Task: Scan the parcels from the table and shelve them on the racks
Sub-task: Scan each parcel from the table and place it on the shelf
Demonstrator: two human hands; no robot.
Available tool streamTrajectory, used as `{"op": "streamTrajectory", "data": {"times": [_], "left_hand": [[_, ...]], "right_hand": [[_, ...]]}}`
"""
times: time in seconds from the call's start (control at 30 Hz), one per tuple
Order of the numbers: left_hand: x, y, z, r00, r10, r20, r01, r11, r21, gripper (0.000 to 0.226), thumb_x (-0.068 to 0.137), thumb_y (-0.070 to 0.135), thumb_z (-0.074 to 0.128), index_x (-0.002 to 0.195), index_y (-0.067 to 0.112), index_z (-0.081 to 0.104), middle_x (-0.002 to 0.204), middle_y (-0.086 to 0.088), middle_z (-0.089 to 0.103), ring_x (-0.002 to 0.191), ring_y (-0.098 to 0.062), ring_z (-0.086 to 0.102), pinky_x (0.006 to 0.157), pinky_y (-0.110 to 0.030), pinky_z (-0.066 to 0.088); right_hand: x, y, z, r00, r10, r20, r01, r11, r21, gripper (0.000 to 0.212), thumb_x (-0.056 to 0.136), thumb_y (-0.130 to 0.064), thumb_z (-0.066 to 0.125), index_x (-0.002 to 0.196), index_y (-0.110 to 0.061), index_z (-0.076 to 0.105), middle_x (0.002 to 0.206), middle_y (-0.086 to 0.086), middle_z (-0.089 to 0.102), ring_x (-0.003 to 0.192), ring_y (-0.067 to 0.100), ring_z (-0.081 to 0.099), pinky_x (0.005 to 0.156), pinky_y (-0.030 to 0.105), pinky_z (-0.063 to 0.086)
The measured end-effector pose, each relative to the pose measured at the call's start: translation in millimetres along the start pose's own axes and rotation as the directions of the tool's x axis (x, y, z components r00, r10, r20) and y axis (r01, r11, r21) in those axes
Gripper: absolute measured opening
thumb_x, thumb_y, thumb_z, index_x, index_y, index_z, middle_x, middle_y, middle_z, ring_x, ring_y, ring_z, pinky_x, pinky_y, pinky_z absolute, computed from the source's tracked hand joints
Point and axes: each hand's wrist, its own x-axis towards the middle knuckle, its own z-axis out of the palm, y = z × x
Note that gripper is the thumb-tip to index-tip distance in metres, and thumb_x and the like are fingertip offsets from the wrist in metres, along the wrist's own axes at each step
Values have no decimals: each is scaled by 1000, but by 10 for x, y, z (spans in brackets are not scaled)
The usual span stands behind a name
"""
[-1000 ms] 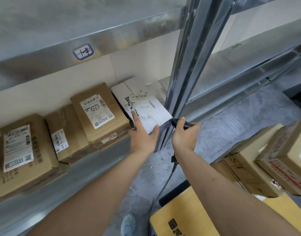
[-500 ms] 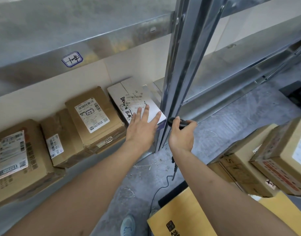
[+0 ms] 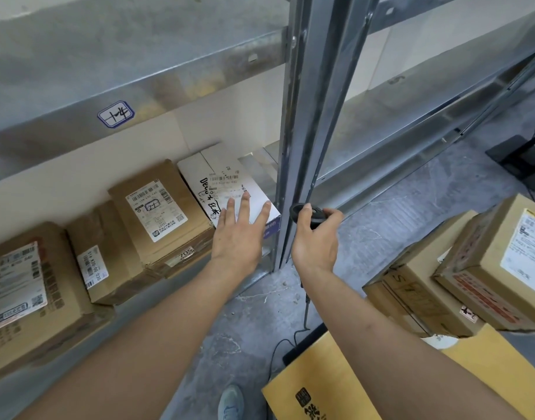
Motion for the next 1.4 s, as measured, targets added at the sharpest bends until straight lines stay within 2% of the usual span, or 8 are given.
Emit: {"op": "streamTrajectory", "data": {"times": [0.13, 0.4, 0.6, 0.8, 0.97, 1.2, 1.33, 1.4], "left_hand": [[10, -3, -17, 1000, -6, 0, 6, 1000, -19, 77, 109, 29, 48, 166, 36, -3, 174, -13, -8, 159, -44, -5, 130, -50, 6], [5, -23, -411, 997, 61, 38, -59, 997, -49, 56, 110, 43, 37, 163, 30, 25, 170, -14, 18, 155, -44, 17, 126, -50, 21], [-278, -134, -712, 992, 124, -37, -125, 992, -13, 54, 108, 47, 39, 158, 26, 38, 163, -10, 35, 147, -39, 31, 119, -50, 32], [-653, -307, -955, 976, 195, -94, -197, 980, -8, 56, 107, 49, 39, 158, 27, 37, 160, -10, 39, 145, -36, 34, 117, -48, 35], [-1024, -477, -1192, 938, 316, -142, -315, 949, 31, 54, 107, 50, 39, 156, 28, 41, 156, -9, 43, 142, -35, 39, 117, -46, 33], [-1587, -546, -1522, 843, 488, -224, -481, 872, 90, 50, 105, 50, 43, 148, 25, 48, 146, -8, 54, 135, -33, 48, 113, -48, 40], [-1816, -332, -1644, 781, 574, -246, -559, 818, 134, 53, 104, 52, 42, 148, 24, 48, 143, -9, 55, 131, -34, 51, 112, -49, 40], [-1915, -153, -1693, 750, 610, -254, -596, 791, 140, 53, 104, 51, 43, 148, 22, 48, 144, -9, 54, 130, -35, 50, 112, -48, 40]], "right_hand": [[-33, -2, -13, 1000, 13, 4, -13, 1000, 12, 37, 106, -56, 45, 126, -25, 39, 92, -14, 58, 92, 23, 64, 79, 39, 48], [-240, -69, -19, 999, 46, -2, -46, 995, 93, 37, 107, -54, 45, 126, -22, 40, 91, -14, 60, 88, 22, 63, 75, 37, 44], [-572, -231, -32, 998, 63, 17, -65, 981, 184, 34, 107, -55, 46, 122, -25, 41, 92, -13, 61, 79, 5, 57, 61, 26, 37], [-1078, -459, -107, 996, 52, -79, -30, 966, 256, 36, 106, -56, 46, 122, -25, 41, 92, -9, 60, 78, 8, 56, 72, 36, 40], [-1653, -587, -149, 981, 56, -186, 8, 946, 325, 34, 107, -54, 46, 122, -24, 42, 89, -11, 58, 77, 7, 57, 59, 29, 38], [-2427, -690, -404, 941, 47, -336, 89, 922, 378, 38, 105, -59, 44, 120, -24, 43, 95, -3, 66, 87, 21, 66, 75, 40, 50], [-2726, -672, -814, 898, -4, -440, 166, 929, 331, 37, 107, -58, 44, 124, -25, 42, 95, -7, 62, 82, 11, 60, 63, 30, 39], [-2814, -621, -1052, 869, -7, -495, 187, 930, 315, 37, 106, -58, 43, 124, -26, 41, 96, -6, 62, 87, 16, 61, 68, 35, 41]]}}
